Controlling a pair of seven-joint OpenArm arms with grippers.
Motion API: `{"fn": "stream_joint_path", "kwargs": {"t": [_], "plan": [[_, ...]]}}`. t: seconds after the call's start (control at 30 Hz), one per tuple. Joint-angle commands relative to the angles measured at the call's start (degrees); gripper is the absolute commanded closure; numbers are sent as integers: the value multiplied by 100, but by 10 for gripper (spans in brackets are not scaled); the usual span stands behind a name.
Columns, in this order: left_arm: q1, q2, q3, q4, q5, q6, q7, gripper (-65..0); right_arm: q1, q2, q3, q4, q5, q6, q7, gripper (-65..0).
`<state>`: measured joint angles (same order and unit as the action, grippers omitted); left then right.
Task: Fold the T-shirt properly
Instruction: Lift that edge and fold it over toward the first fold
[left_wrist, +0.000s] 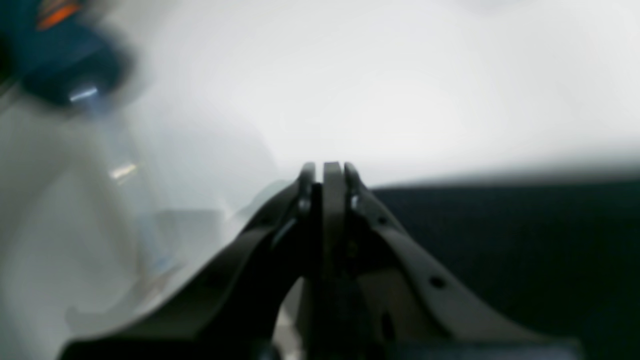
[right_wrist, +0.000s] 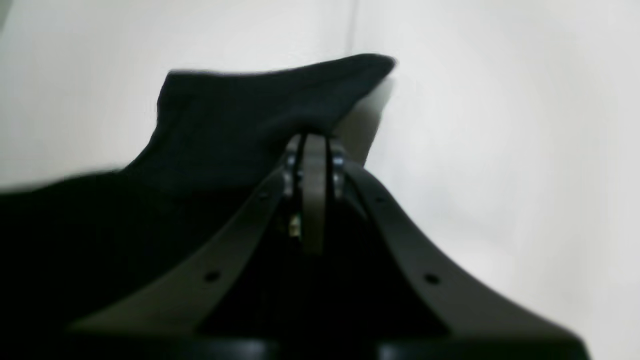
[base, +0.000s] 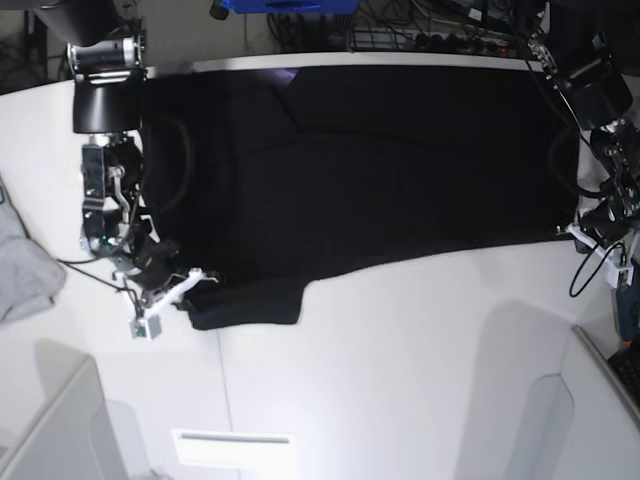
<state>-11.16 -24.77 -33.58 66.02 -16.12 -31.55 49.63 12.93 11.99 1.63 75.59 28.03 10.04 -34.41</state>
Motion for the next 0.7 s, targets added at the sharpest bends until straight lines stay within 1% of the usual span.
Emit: {"fn": "stream_joint_path", "kwargs": {"t": [0.0, 0.07, 0.1, 0.13, 0.2, 0.27, 0.37, 0.47, 0.57, 0.67], "plan": [[-49, -129, -13, 172, -291, -41, -88, 0, 101, 54, 114, 199, 32, 2, 70, 0], [74, -155, -39, 198, -766, -67, 97, 0, 21, 54, 220, 348, 32, 20, -36, 0], [118, -243, -39, 207, -1012, -67, 229, 0, -40, 63, 246, 436, 32, 20, -80, 0], [127, -349, -4, 207, -1188, -67, 290, 0, -84, 80, 246, 524, 32, 20, -115, 0], [171, -410, -4, 207, -1408, -49, 352, 0, -198, 80, 246, 718, 32, 20, -167, 0], [311, -410, -31, 295, -1496, -49, 360, 0, -304, 80, 246, 937, 32, 2, -290, 0], [575, -410, -48, 734, -1522, -49, 369, 0, -576, 71, 290, 1272, 32, 2, -405, 0], [804, -402, -57, 1033, -1531, -49, 369, 0, -893, 36, 580, 1597, 32, 2, -414, 0], [1015, -410, -92, 1139, -1531, -49, 369, 0, -1148, 36, 729, 1852, 41, 2, -414, 0], [1243, -410, -426, 1148, -1777, -49, 369, 0, -1341, 36, 914, 2089, 41, 29, -616, 0]]}}
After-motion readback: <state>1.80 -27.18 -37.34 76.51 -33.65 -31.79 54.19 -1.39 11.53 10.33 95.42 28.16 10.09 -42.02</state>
